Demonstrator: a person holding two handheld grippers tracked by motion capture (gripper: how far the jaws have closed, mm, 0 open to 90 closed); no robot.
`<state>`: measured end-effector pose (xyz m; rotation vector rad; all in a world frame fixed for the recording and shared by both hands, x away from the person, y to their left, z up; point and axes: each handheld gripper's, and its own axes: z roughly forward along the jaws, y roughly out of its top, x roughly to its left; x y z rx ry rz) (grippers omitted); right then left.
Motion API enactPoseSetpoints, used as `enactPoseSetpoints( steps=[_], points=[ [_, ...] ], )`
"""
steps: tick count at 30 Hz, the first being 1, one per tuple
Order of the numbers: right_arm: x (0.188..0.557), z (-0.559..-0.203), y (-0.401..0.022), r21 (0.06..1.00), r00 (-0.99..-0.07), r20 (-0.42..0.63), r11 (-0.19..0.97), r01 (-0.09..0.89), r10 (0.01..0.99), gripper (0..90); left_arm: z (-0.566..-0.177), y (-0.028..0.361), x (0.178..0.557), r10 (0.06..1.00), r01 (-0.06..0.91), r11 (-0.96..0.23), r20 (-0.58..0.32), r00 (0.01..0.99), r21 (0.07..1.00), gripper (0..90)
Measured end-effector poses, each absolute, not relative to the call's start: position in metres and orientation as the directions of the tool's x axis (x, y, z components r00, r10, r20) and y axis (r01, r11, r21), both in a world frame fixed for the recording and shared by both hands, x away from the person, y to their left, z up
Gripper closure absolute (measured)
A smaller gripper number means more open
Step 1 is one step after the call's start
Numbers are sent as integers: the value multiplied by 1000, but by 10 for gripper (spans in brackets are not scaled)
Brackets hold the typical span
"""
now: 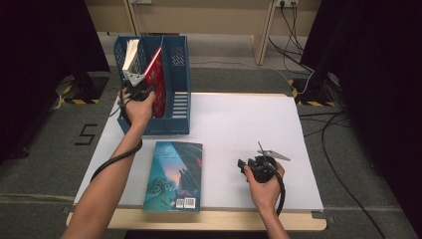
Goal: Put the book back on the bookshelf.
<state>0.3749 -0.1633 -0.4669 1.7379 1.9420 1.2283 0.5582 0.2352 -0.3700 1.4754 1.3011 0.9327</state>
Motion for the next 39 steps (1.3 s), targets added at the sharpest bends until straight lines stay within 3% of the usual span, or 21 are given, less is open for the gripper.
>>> enactPoseSetpoints(
  steps=[29,39],
  points=[
    [375,-466,-164,718,-244,332,-77,692,911,542,-367,224,588,984,298,-78,26,175,951,736],
    [375,-466,-164,716,-245,333,-75,694,911,541,-364,218,590,976,298,-184,138,166,937,729]
  ],
)
